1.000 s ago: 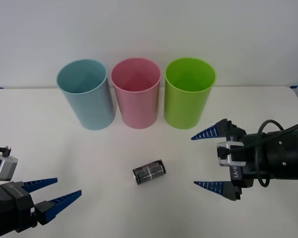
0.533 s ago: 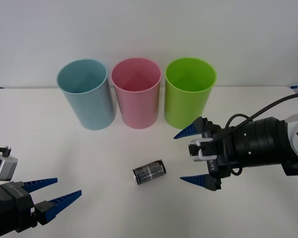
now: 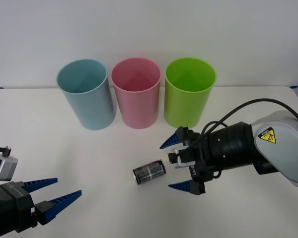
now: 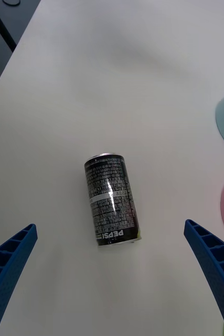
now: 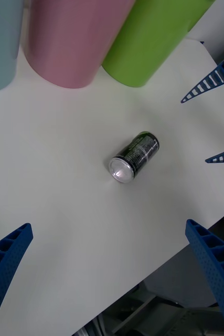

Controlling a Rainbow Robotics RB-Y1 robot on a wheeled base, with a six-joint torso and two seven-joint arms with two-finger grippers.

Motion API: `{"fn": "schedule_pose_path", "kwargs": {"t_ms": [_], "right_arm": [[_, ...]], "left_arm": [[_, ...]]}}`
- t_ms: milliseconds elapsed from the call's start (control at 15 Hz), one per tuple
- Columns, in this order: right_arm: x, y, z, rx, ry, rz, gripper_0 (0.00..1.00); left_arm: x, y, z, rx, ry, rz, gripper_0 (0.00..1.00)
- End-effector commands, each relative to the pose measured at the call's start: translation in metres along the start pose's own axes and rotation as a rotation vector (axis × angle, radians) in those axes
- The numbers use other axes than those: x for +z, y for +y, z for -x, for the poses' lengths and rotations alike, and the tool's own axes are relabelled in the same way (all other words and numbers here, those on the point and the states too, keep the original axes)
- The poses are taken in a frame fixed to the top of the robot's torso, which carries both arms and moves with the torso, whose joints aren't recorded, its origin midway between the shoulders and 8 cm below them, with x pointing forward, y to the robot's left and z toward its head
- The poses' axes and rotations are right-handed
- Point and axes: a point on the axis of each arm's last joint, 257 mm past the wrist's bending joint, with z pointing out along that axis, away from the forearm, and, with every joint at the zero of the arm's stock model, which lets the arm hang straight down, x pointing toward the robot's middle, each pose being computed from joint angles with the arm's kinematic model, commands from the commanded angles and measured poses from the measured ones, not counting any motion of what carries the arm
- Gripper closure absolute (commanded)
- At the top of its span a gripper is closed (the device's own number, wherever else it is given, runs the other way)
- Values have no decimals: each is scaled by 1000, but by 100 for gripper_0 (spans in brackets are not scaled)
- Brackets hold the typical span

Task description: Put cans in the blue bin and PET bottles in the pink bin and trash in the green bin.

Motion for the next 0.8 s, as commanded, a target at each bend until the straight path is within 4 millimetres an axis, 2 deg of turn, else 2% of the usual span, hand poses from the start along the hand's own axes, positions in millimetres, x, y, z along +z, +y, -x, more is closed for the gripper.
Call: {"fn": "schedule_pose_path", "kwargs": {"t_ms": [67, 333, 600, 800], "right_arm": [[21, -6, 2, -7, 5, -3, 4], [41, -7, -4, -29, 30, 21, 3], [59, -9, -20, -63, 78, 46, 3], [76, -8, -20, -79, 76, 52, 3]], "left_arm": [[0, 0, 0, 0, 0, 0, 0], [0, 0, 0, 0, 0, 0, 0], [0, 0, 0, 0, 0, 0, 0], [0, 0, 0, 0, 0, 0, 0]]}}
